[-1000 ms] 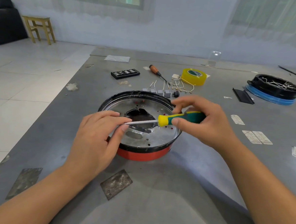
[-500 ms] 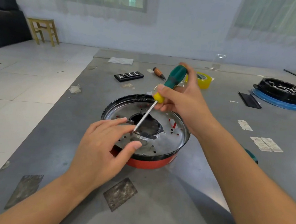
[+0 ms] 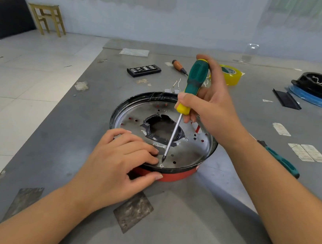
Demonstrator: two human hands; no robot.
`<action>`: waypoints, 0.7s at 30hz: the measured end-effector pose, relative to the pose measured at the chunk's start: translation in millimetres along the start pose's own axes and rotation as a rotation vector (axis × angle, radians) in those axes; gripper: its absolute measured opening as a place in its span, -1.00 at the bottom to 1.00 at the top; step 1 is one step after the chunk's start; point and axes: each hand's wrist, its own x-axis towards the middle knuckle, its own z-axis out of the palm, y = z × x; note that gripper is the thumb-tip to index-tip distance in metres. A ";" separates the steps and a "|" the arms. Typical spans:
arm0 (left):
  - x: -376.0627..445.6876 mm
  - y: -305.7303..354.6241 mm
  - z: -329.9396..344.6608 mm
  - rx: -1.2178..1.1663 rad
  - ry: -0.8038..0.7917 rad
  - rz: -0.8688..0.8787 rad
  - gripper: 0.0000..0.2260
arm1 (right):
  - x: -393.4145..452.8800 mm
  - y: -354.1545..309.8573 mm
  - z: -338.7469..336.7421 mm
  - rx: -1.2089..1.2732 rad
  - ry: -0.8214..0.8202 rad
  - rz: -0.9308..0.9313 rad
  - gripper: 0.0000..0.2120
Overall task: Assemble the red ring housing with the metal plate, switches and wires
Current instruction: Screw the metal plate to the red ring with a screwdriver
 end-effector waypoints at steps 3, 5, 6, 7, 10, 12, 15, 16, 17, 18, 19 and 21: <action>-0.5 -0.2 1.5 -0.008 0.014 0.002 -0.74 | -0.6 -0.3 1.2 -0.006 -0.006 0.012 -0.26; -0.7 -0.7 1.6 -0.016 0.016 0.004 -0.75 | -2.0 -1.5 3.3 -0.022 -0.008 0.012 -0.25; -0.8 -0.8 1.5 -0.020 0.016 0.004 -0.75 | -2.8 -2.2 4.3 -0.032 -0.006 0.009 -0.24; -0.8 -0.9 1.5 -0.022 0.016 0.005 -0.75 | -3.5 -3.0 5.2 -0.038 -0.002 0.007 -0.24; -0.9 -0.9 1.5 -0.027 0.013 0.004 -0.75 | -4.9 -6.4 6.1 -0.047 0.006 0.003 -0.24; -0.7 -0.6 1.1 -0.027 0.011 0.002 -0.74 | -6.0 -9.2 6.7 -0.054 0.005 0.000 -0.24; 0.0 0.1 0.5 -0.024 0.002 0.000 -0.74 | -7.9 -12.4 7.7 -0.062 -0.007 -0.018 -0.25; 0.1 0.3 0.2 -0.023 0.000 -0.001 -0.74 | -8.4 -13.2 7.8 -0.061 -0.013 -0.026 -0.25; 0.1 0.5 -0.1 -0.020 -0.001 -0.002 -0.74 | -8.8 -13.8 8.0 -0.060 -0.020 -0.035 -0.25; 0.1 0.9 -0.4 -0.018 -0.003 -0.003 -0.74 | -9.2 -14.7 8.0 -0.063 -0.027 -0.047 -0.25; 0.1 1.2 -0.7 -0.015 -0.004 -0.003 -0.74 | -9.6 -15.9 8.1 -0.068 -0.037 -0.060 -0.24; 0.2 1.7 -1.1 -0.015 -0.001 -0.004 -0.74 | -10.9 -19.2 8.8 -0.083 -0.062 -0.092 -0.24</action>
